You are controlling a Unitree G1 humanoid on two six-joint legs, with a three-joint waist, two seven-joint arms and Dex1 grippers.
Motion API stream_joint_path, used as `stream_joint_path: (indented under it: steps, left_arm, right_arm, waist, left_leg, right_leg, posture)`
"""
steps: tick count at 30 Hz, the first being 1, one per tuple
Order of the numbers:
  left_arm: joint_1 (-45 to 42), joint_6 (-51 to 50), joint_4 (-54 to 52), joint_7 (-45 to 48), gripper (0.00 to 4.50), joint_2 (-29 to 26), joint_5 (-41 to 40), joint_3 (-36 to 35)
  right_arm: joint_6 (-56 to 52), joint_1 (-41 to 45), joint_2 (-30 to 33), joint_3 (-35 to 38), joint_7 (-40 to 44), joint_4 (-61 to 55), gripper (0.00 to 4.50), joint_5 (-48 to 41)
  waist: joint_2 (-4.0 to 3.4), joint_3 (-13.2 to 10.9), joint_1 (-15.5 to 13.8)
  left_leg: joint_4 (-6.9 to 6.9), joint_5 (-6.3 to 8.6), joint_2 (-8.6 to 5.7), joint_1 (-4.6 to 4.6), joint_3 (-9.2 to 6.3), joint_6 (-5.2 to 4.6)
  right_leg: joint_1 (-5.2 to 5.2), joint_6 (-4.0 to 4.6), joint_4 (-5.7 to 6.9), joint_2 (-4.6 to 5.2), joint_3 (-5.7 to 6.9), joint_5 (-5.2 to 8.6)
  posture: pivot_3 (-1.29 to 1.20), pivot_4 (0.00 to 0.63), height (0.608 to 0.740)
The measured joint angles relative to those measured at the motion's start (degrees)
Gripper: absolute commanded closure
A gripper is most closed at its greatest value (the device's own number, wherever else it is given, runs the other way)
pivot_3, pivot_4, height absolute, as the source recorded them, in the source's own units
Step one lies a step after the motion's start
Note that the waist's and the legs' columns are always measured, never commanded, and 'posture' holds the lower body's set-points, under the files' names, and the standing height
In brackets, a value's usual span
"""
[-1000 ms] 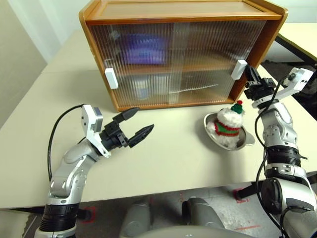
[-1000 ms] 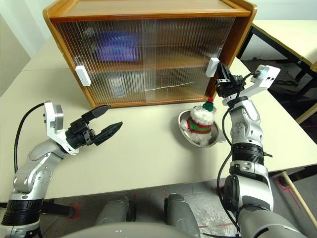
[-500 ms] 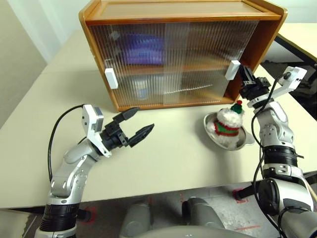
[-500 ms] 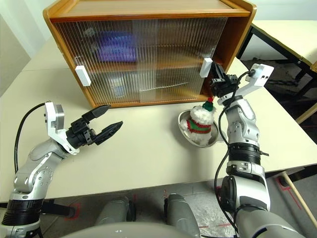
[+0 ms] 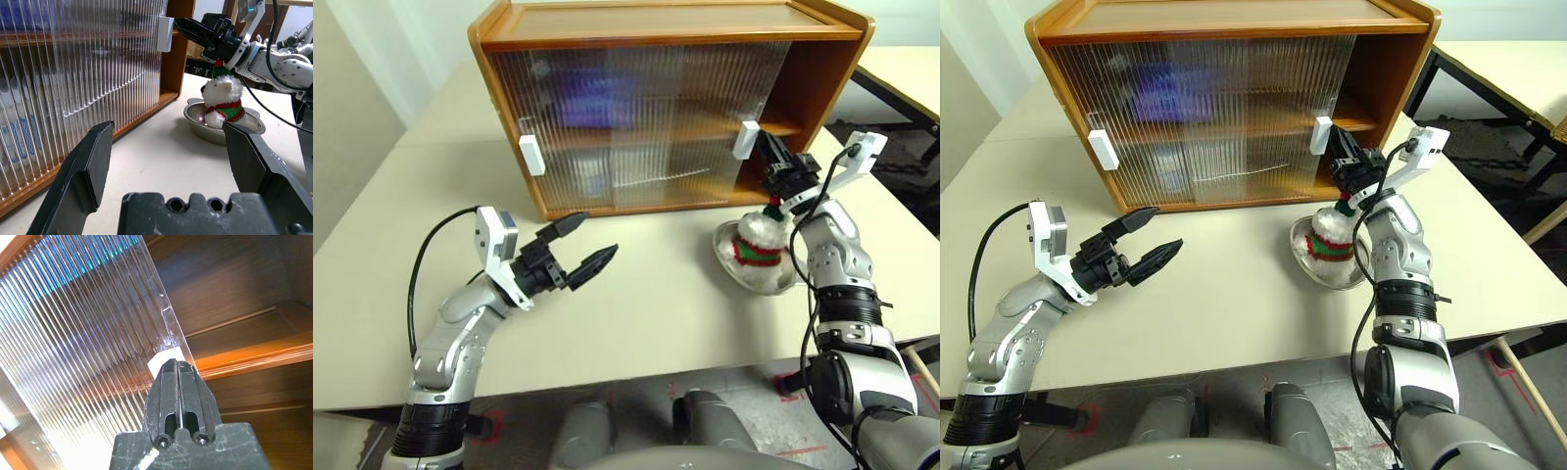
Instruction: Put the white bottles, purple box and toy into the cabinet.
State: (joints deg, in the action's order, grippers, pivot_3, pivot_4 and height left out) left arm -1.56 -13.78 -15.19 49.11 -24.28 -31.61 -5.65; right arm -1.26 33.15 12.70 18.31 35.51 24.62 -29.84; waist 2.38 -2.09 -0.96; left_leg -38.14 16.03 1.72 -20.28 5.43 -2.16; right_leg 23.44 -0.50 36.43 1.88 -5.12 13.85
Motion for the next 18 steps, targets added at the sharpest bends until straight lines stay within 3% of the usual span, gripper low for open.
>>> stream_joint_path:
  steps: [18]
  left_arm:
    - [0.01,0.0,-0.01,-0.2,0.0,-0.46,0.0,0.01]
  right_arm:
    - [-1.82,0.7,-4.77,-2.89,2.97,-0.07,4.47,-0.95]
  waist:
    - [0.0,0.0,0.03]
  left_leg:
    - [0.01,0.01,0.02,0.02,-0.01,0.02]
  right_leg:
    - [0.03,0.0,0.01,0.01,0.05,0.01]
  posture:
    - [0.22,0.0,0.74]
